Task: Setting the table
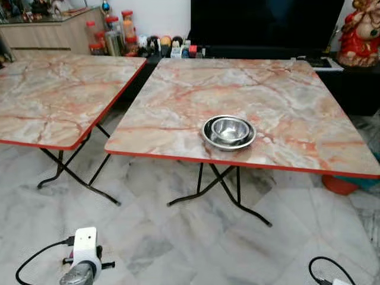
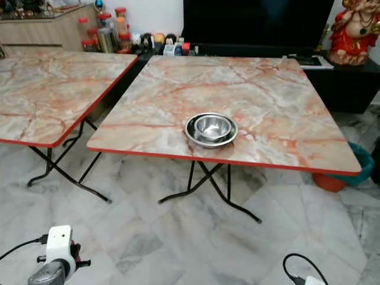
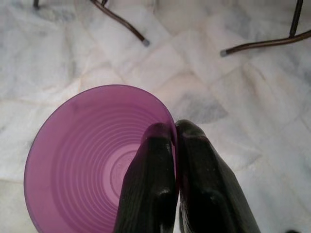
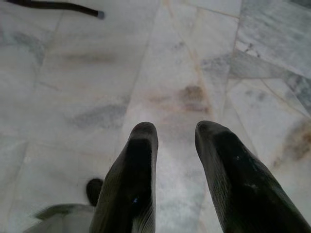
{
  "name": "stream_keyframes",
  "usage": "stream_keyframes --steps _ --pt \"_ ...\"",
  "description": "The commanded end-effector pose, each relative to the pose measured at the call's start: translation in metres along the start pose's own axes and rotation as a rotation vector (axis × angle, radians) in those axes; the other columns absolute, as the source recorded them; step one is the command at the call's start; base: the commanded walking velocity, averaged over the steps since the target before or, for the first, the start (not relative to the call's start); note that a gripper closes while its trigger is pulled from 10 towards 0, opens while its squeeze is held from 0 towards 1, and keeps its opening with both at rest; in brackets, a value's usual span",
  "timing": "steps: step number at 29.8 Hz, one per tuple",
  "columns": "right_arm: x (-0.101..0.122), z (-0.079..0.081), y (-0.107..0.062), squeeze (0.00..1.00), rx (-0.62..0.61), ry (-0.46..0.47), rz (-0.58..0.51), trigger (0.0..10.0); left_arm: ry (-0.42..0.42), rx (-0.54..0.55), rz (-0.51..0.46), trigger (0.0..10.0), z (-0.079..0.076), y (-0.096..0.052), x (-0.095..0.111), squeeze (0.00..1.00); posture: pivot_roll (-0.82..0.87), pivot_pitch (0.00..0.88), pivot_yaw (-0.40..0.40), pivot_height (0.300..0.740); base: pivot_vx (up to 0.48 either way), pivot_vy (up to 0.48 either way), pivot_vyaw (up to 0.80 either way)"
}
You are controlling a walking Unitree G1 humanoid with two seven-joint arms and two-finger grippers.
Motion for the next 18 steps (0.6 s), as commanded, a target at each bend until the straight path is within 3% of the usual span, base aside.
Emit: stream_keyframes --steps 1,8,10,12,18 --pt "-0.002 -0.005 0.000 0.00 -0.014 0.016 0.005 10.0 -0.001 0.001 0.004 10.0 -0.001 0.000 -0.001 0.00 -0.03 0.023 0.024 0.740 0.000 0.000 0.00" --pt "-0.001 -0.005 0.000 0.00 -0.011 0.014 0.001 10.0 -0.015 0.001 -0.018 10.0 -0.001 0.000 0.003 0.00 -0.01 0.041 0.025 0.740 0.000 0.000 0.00" --pt "0.000 -0.005 0.000 0.00 -0.010 0.008 -0.001 10.0 -0.059 0.005 -0.111 10.0 0.001 0.001 0.020 0.00 0.00 0.057 0.020 0.740 0.000 0.000 0.00" --pt "0.000 -0.005 0.000 0.00 -0.010 0.008 -0.001 10.0 -0.061 0.009 -0.129 10.0 0.002 0.001 0.023 0.00 0.00 0.057 0.020 0.740 0.000 0.000 0.00" --pt "0.001 -0.004 0.000 0.00 -0.011 0.009 -0.001 10.0 -0.013 0.022 -0.358 10.0 0.004 -0.001 0.078 0.00 0.01 0.064 0.023 0.740 0.000 0.000 0.00"
Point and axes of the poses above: a point about 5 cm out from each wrist's last joint towards the gripper, its own y axis pointing out of the wrist towards the gripper, its own x axis along the axis of the wrist's last joint, z = x × y, the point moved 3 cm from there along y, pointing out of the wrist towards the gripper, and after that the axes turned 10 degrees about -y, right-handed, at the moved point
